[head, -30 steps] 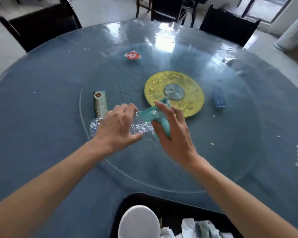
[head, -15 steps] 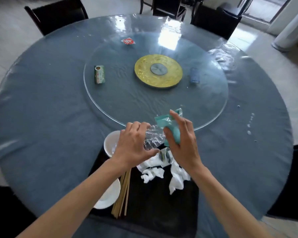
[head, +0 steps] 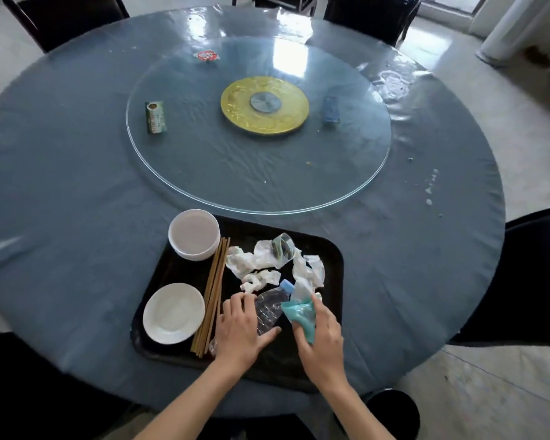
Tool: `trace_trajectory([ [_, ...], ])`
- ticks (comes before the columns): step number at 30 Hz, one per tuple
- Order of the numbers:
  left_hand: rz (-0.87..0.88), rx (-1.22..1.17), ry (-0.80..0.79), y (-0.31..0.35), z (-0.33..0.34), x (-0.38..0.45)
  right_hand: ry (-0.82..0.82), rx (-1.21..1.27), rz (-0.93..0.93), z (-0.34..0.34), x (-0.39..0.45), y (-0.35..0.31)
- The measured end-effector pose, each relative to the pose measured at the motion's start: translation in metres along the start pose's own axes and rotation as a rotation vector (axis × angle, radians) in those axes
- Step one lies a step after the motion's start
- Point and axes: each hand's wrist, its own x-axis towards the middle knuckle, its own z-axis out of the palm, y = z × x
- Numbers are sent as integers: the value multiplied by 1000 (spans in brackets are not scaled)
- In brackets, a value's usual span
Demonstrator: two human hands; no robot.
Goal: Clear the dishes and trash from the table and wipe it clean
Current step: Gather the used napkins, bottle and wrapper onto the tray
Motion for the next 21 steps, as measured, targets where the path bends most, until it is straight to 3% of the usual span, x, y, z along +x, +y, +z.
trace_trajectory([
  [8, -21, 68, -29, -4, 29, 10, -90, -231, 121, 36, -7, 10],
  [14, 69, 52, 21, -13, 28, 3, -92, -220, 150, 35, -14, 7],
  [21, 419, -34, 95, -11, -23, 0, 80, -190, 15, -5, -19, -19],
])
